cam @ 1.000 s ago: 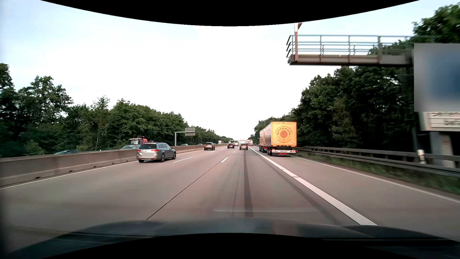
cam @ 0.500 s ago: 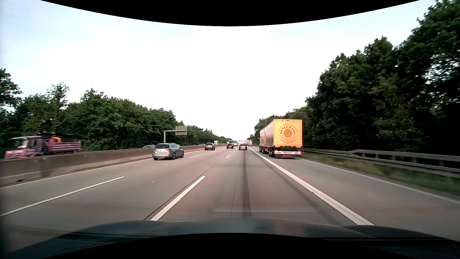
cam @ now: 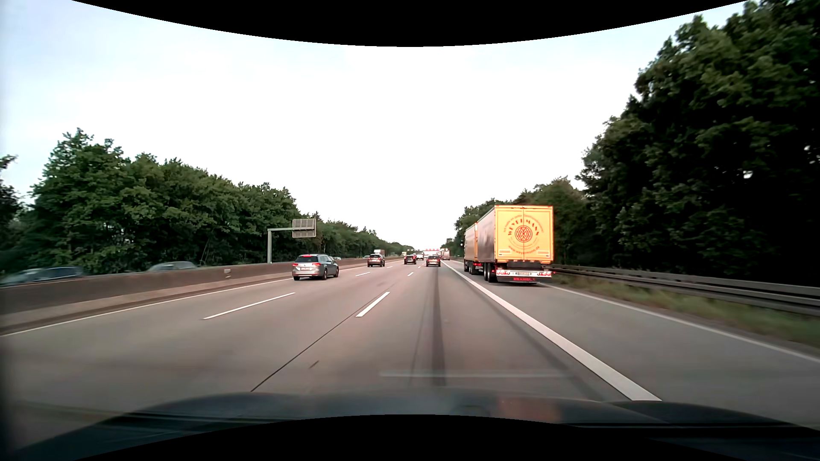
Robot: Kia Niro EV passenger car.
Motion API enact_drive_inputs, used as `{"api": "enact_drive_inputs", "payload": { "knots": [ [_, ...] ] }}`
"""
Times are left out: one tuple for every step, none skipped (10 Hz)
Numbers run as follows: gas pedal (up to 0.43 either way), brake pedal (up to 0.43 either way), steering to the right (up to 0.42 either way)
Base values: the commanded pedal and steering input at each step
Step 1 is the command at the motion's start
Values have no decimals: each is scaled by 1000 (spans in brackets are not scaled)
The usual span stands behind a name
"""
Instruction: Follow the waypoints while adhering to traffic rules and regulations
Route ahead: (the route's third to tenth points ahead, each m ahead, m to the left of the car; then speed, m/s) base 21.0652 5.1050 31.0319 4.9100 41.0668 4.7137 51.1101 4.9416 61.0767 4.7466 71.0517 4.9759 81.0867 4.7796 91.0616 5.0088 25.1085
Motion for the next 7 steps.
{"api": "enact_drive_inputs", "payload": {
  "knots": [
    [0, 0, -4],
    [0, 0, -4],
    [0, 0, -4],
    [0, 0, -4],
    [0, 0, -4],
    [0, 0, -4],
    [0, 0, -4]
  ]
}}
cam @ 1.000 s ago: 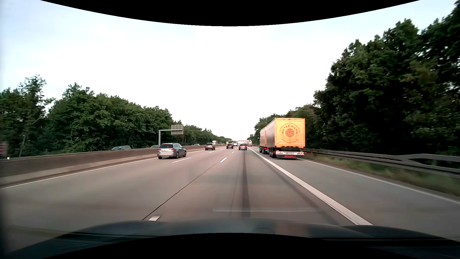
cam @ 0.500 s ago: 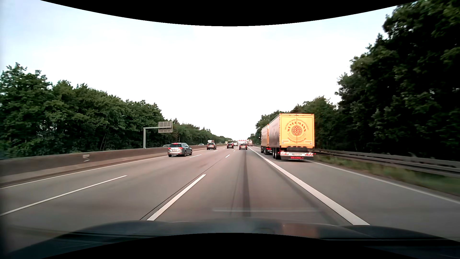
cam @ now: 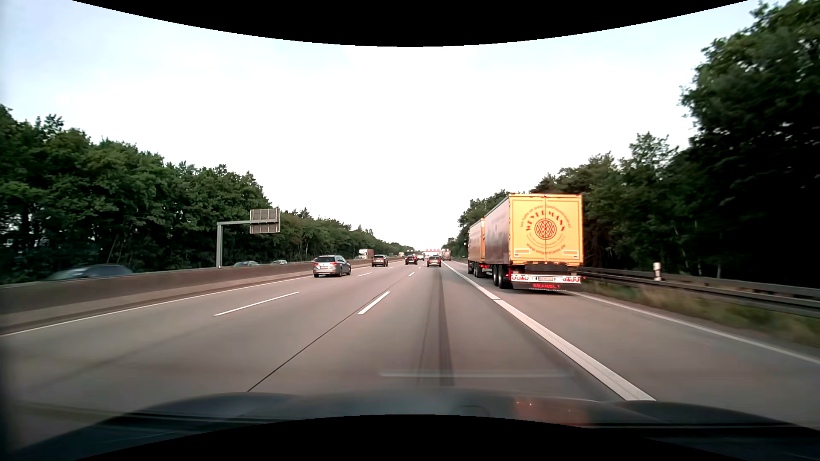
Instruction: Follow the waypoints while adhering to traffic rules and regulations
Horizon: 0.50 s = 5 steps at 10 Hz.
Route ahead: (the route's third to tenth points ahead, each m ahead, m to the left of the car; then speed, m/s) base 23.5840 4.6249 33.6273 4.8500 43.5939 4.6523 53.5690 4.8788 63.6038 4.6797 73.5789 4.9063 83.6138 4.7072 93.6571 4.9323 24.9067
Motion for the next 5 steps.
{"api": "enact_drive_inputs", "payload": {
  "knots": [
    [0, 0, -4],
    [0, 0, -4],
    [0, 0, -4],
    [0, 0, -4],
    [0, 0, -3]
  ]
}}
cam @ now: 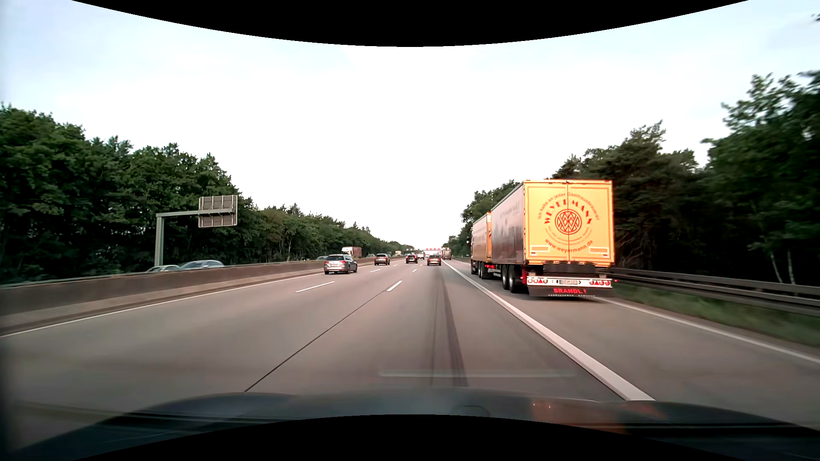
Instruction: Follow the waypoints while adhering to traffic rules and regulations
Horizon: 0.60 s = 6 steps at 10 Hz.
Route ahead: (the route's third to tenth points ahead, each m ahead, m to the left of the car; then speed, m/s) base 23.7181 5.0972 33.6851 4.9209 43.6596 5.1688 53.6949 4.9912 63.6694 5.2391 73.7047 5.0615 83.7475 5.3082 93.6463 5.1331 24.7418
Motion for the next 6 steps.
{"api": "enact_drive_inputs", "payload": {
  "knots": [
    [0, 0, -4],
    [0, 0, -3],
    [20, 0, -4],
    [20, 0, -3],
    [20, 0, -4],
    [28, 0, -4]
  ]
}}
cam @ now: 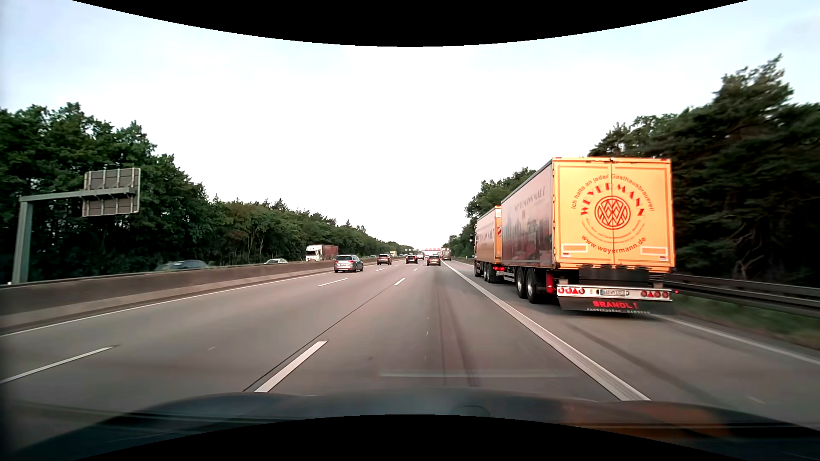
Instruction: Follow the waypoints while adhering to traffic rules and regulations
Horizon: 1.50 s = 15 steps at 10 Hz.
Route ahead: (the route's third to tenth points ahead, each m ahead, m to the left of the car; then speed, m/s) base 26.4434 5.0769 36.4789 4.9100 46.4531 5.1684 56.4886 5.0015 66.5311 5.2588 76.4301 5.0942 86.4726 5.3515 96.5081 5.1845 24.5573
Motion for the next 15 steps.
{"api": "enact_drive_inputs", "payload": {
  "knots": [
    [28, 0, -4],
    [28, 0, -3],
    [39, 0, -4],
    [39, 0, -4],
    [39, 0, -3],
    [47, 0, -3],
    [47, 0, -3],
    [47, 0, -3],
    [47, 0, -4],
    [59, 0, -4],
    [59, 0, -4],
    [59, 0, -4],
    [59, 0, -4],
    [59, 0, -4],
    [59, 0, -4]
  ]
}}
